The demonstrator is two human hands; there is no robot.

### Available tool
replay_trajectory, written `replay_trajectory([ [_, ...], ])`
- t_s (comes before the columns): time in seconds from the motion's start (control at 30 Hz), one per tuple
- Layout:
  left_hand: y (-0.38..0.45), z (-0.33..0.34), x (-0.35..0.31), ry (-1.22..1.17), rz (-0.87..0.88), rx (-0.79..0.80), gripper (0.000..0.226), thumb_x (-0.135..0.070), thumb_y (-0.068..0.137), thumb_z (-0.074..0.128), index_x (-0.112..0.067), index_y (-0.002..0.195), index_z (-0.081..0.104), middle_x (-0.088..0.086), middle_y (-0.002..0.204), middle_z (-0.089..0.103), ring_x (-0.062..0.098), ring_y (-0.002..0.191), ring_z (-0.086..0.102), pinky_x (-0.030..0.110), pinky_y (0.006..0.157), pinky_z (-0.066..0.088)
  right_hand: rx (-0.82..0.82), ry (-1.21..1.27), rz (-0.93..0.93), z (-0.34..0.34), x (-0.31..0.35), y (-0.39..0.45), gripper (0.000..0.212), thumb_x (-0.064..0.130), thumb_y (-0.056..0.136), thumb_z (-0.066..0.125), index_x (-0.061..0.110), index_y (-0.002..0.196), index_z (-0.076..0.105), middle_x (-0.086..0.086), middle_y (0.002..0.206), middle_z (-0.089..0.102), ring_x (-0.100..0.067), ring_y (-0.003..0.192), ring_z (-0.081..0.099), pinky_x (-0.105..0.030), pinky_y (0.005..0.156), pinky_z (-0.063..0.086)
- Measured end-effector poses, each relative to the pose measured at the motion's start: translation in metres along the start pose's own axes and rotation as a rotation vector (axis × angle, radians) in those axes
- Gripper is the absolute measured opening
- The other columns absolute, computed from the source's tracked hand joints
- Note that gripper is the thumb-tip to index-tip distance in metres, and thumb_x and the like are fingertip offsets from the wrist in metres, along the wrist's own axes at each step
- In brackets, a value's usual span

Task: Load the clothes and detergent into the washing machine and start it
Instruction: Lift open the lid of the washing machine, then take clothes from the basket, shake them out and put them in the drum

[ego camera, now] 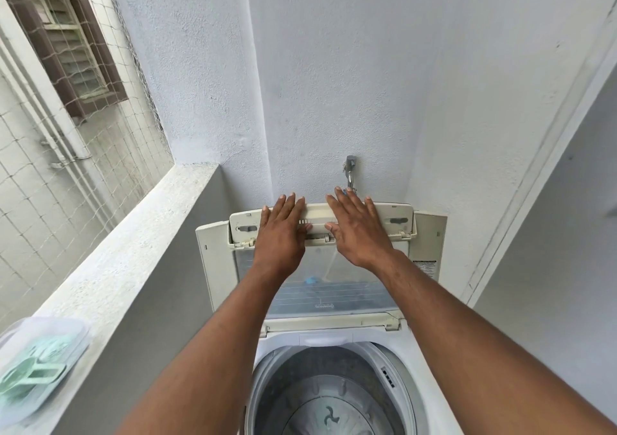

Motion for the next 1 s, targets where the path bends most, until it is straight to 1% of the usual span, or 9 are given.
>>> replay_trajectory([
  [0.1, 0.0, -0.001, -0.001, -0.002, -0.009, 0.008, 0.06, -0.024, 0.107, 0.049, -0.022, 0.164, 0.031, 0.002, 0.173, 0.025, 0.021, 0.163, 0.014, 0.045, 0.132, 0.005, -0.007, 0.014, 0.003, 0.0, 0.0, -0.001, 0.062, 0.039, 0.111, 0.038, 0.022, 0.167, 0.015, -0.001, 0.176, 0.005, -0.02, 0.163, -0.003, -0.046, 0.129, -0.005],
  [0.23, 0.0, -0.004, -0.004, 0.006, -0.019, 0.025, 0.06, -0.025, 0.108, 0.049, -0.021, 0.164, 0.031, 0.002, 0.173, 0.025, 0.021, 0.163, 0.014, 0.045, 0.132, 0.005, -0.031, 0.064, 0.01, -0.002, 0.001, -0.003, 0.062, 0.038, 0.11, 0.044, 0.023, 0.166, 0.021, -0.001, 0.176, 0.01, -0.019, 0.163, 0.0, -0.045, 0.129, -0.004],
  [0.4, 0.001, -0.013, -0.008, 0.031, -0.03, 0.092, 0.063, -0.023, 0.106, 0.05, -0.02, 0.165, 0.027, 0.003, 0.174, 0.022, 0.021, 0.163, 0.012, 0.046, 0.132, 0.006, -0.039, 0.136, 0.046, -0.006, 0.006, -0.008, 0.061, 0.034, 0.109, 0.05, 0.023, 0.165, 0.027, -0.003, 0.175, 0.015, -0.021, 0.163, 0.004, -0.044, 0.129, -0.004],
  [0.53, -0.006, -0.024, -0.011, 0.081, 0.008, 0.144, 0.066, -0.021, 0.107, 0.048, -0.017, 0.167, 0.021, 0.004, 0.175, 0.017, 0.023, 0.164, 0.009, 0.048, 0.132, 0.007, -0.038, 0.142, 0.036, -0.012, 0.006, -0.02, 0.065, 0.024, 0.107, 0.054, 0.017, 0.165, 0.024, -0.007, 0.176, 0.009, -0.023, 0.163, 0.001, -0.043, 0.13, -0.003],
  [0.63, -0.019, -0.029, -0.015, 0.098, 0.013, 0.138, 0.07, -0.021, 0.106, 0.048, -0.015, 0.168, 0.015, 0.005, 0.176, 0.011, 0.024, 0.164, 0.007, 0.047, 0.133, 0.008, -0.026, 0.123, 0.033, -0.017, 0.007, -0.036, 0.072, 0.02, 0.106, 0.055, 0.012, 0.166, 0.016, -0.008, 0.176, -0.001, -0.024, 0.163, -0.003, -0.04, 0.129, -0.002],
  [0.7, -0.029, -0.032, -0.021, 0.102, 0.02, 0.128, 0.074, -0.025, 0.106, 0.051, -0.015, 0.168, 0.012, 0.005, 0.177, 0.009, 0.024, 0.164, 0.006, 0.046, 0.133, 0.007, -0.013, 0.094, 0.034, -0.022, 0.005, -0.047, 0.074, 0.019, 0.106, 0.056, 0.011, 0.166, 0.014, -0.008, 0.176, -0.003, -0.024, 0.163, -0.004, -0.042, 0.131, -0.001],
  [0.8, -0.047, -0.035, -0.036, 0.088, 0.058, 0.105, 0.079, -0.032, 0.105, 0.056, -0.016, 0.168, 0.012, 0.003, 0.176, 0.008, 0.023, 0.164, 0.006, 0.043, 0.134, 0.004, -0.031, 0.043, 0.063, -0.037, 0.0, -0.068, 0.073, 0.021, 0.103, 0.059, 0.012, 0.164, 0.02, -0.006, 0.176, 0.004, -0.025, 0.162, 0.005, -0.049, 0.131, 0.01],
  [0.87, -0.061, -0.035, -0.054, 0.073, 0.1, 0.096, 0.079, -0.037, 0.105, 0.055, -0.016, 0.168, 0.012, 0.003, 0.176, 0.011, 0.022, 0.164, 0.007, 0.042, 0.134, 0.003, -0.048, 0.025, 0.097, -0.051, -0.004, -0.088, 0.072, 0.023, 0.101, 0.061, 0.014, 0.163, 0.025, -0.005, 0.175, 0.014, -0.025, 0.161, 0.013, -0.049, 0.128, 0.016],
  [1.0, -0.089, -0.026, -0.104, 0.024, 0.179, 0.145, 0.076, -0.041, 0.107, 0.049, -0.015, 0.168, 0.011, 0.004, 0.176, 0.012, 0.022, 0.164, 0.007, 0.04, 0.133, 0.001, -0.093, -0.031, 0.196, -0.078, -0.021, -0.149, 0.067, 0.027, 0.098, 0.064, 0.017, 0.159, 0.036, -0.004, 0.167, 0.036, -0.025, 0.155, 0.032, -0.049, 0.122, 0.03],
])
Point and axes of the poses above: each hand's wrist, its own y-axis towards the middle knuckle, its own z-axis out of the palm, x = y × z, the point moved 1 cm from there along y, towards the middle knuckle
